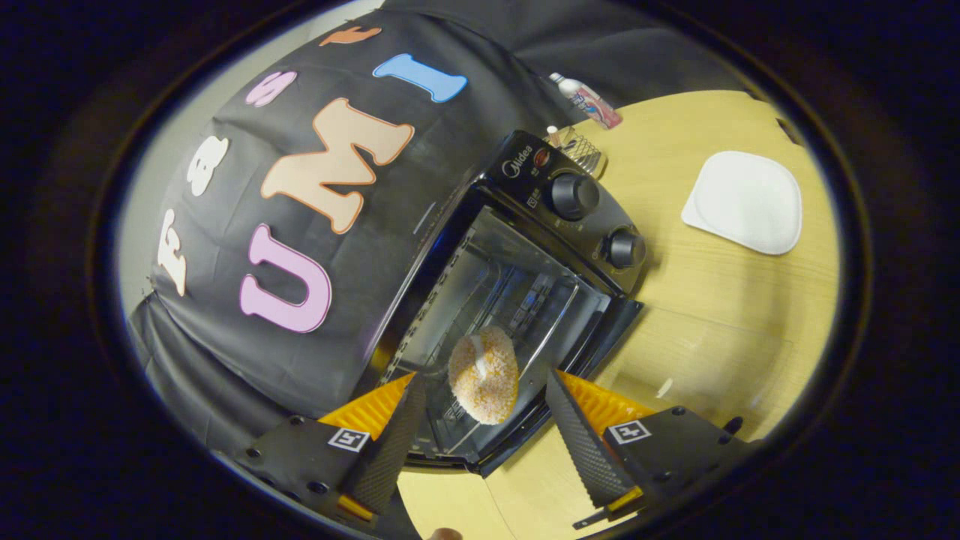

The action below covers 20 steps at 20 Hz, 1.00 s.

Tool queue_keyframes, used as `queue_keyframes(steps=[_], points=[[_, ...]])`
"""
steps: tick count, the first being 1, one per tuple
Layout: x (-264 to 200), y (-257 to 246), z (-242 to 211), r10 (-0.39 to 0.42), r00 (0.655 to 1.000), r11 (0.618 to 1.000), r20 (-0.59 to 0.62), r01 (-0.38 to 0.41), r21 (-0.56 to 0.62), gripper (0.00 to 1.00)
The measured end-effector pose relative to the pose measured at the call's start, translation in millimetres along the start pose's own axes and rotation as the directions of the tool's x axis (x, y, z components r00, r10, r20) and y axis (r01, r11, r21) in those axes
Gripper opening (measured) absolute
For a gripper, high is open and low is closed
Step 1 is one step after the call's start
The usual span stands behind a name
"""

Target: Open the toaster oven, put the food inside, and close the toaster oven door.

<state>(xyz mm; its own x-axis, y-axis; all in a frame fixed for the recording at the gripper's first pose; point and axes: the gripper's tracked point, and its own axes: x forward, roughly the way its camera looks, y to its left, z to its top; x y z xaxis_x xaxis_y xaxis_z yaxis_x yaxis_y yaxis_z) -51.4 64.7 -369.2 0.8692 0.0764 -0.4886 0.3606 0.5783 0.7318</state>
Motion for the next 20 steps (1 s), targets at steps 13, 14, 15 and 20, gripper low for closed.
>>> queue_keyframes(steps=[13,14,15,20], points=[[-88,-26,-30,-0.081,0.99,0.924,-0.115,0.031,-0.38,1.0],[-96,-34,-32,-0.106,0.988,0.908,-0.116,0.048,-0.417,1.0],[-103,-41,-35,-0.131,0.984,0.891,-0.117,0.066,-0.45,1.0],[-128,-73,-50,-0.223,0.964,0.833,-0.142,0.113,-0.542,1.0]])
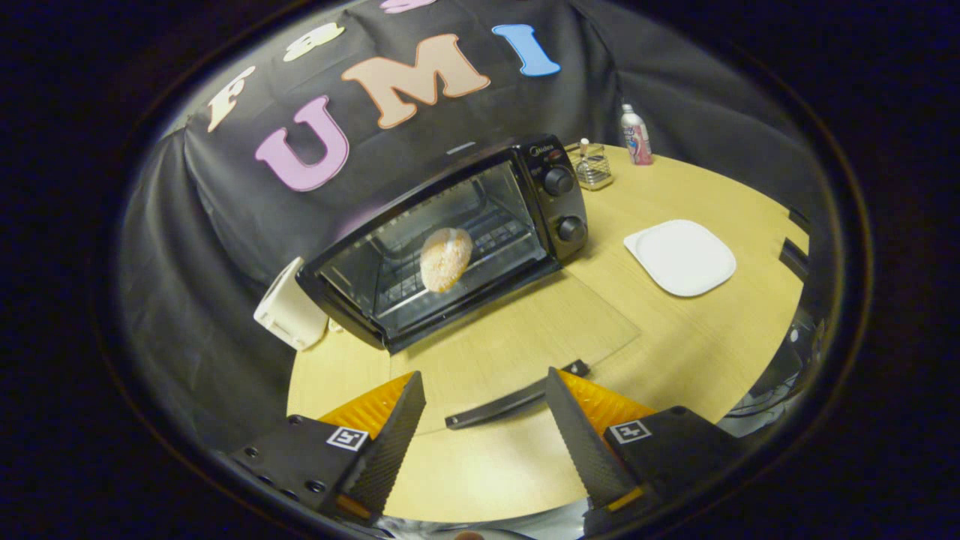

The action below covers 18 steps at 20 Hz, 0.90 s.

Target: Open the toaster oven, put the food inside, and close the toaster oven door.

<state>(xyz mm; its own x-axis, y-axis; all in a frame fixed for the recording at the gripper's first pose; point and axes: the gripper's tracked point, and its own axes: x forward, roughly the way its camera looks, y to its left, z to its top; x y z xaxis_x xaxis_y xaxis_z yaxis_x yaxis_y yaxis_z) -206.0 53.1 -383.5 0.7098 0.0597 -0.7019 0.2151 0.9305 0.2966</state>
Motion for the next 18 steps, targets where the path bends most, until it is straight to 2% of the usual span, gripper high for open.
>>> queue_keyframes(steps=[7,18], points=[[2,-34,-36,-0.125,0.989,0.98,-0.082,0.11,-0.164,1.0],[32,-44,-60,-0.189,0.969,0.912,-0.157,0.115,-0.393,1.0]])
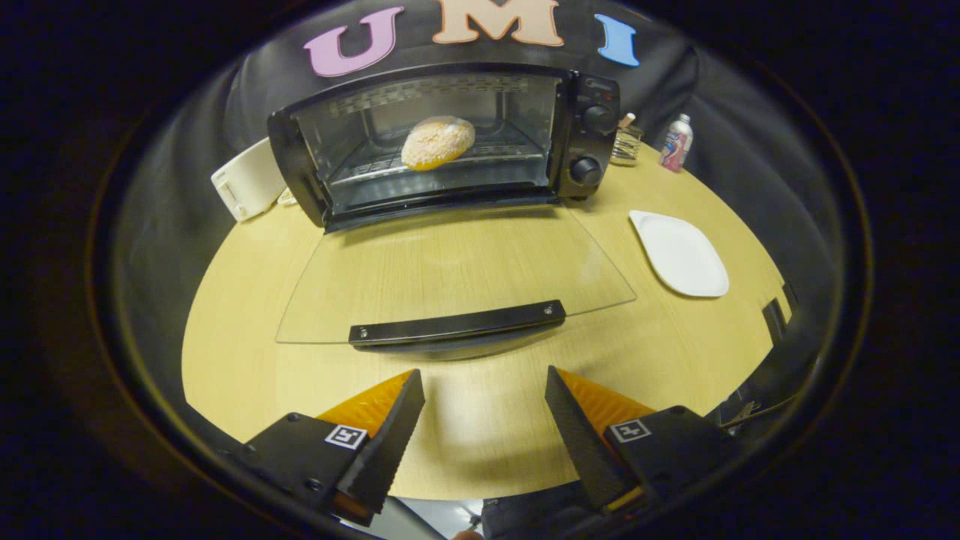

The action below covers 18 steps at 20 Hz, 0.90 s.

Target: Open the toaster oven, put the food inside, and close the toaster oven door.

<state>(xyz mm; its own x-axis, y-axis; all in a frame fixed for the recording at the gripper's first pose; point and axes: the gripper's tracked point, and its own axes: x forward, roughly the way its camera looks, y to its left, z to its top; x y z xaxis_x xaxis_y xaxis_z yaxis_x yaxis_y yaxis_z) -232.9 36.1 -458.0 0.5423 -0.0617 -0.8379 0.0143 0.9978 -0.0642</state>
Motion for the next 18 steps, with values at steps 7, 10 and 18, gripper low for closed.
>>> queue_keyframes(steps=[7,10,18], points=[[15,-2,7,-0.023,1.0,0.998,-0.007,0.023,-0.058,1.0],[8,-2,13,-0.035,0.999,0.996,0.016,0.036,-0.079,0.99],[-30,2,63,-0.009,0.988,0.994,0.156,0.025,-0.105,1.0]])
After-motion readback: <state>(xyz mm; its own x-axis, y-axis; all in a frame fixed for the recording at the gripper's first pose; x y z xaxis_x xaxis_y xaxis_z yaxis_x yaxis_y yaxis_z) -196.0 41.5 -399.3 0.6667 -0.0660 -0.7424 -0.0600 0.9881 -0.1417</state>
